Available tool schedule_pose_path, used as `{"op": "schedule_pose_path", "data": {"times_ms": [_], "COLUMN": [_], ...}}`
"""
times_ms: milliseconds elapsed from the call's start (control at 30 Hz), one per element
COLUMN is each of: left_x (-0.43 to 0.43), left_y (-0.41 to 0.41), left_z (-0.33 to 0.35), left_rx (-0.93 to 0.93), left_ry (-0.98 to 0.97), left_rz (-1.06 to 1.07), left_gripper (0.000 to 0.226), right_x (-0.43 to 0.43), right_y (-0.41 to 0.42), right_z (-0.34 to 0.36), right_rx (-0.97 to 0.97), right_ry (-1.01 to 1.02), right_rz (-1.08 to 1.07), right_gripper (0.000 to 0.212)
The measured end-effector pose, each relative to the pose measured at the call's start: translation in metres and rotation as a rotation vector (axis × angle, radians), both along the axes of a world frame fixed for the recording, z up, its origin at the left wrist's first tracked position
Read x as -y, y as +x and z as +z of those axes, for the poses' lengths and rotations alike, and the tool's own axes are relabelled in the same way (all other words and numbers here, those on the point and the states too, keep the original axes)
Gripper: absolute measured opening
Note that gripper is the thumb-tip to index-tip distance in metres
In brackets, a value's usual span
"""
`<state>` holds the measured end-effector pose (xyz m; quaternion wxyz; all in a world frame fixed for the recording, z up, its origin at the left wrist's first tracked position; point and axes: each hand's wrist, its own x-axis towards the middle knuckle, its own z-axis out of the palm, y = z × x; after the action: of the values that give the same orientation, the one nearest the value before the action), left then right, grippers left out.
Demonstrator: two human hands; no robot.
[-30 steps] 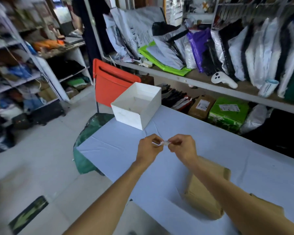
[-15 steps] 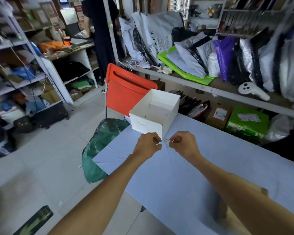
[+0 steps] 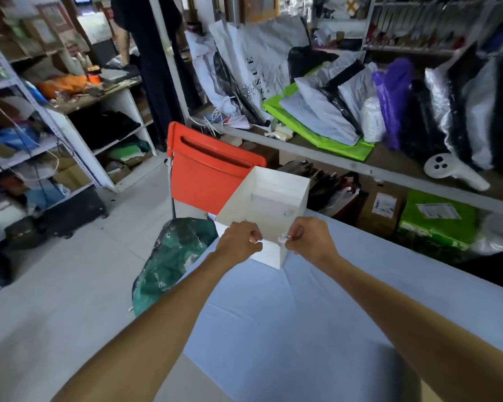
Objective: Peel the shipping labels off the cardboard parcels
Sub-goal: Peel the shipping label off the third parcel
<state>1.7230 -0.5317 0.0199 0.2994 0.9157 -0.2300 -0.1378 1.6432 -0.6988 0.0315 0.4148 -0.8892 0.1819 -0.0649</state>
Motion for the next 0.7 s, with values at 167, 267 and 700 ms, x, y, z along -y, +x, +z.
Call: {"op": "schedule_pose_path", "data": {"times_ms": [167,267,700], "left_x": [0.010,0.008,0.010], "left_y": [0.039,0.056,0.117], "left_z": [0.008,0.007,0.008], "left_rx": [0.024,0.011,0.002], "left_ry": [0.041,0.050,0.052], "left_rz": [-0.050,-0.078,-0.107], "left_gripper": [0.008,0.006,0.015], "right_x": [0.010,0.009,-0.008], "right_y": [0.042,0.067,0.139], "right_z": [0.008,0.007,-0.012], "right_rx": [-0.038,-0.075,-0.182], "right_ry": [-0.099,-0.152,-0.168], "right_rz": [-0.028,-0.002,-0.017], "right_gripper": [0.020,0.016,0.044]}}
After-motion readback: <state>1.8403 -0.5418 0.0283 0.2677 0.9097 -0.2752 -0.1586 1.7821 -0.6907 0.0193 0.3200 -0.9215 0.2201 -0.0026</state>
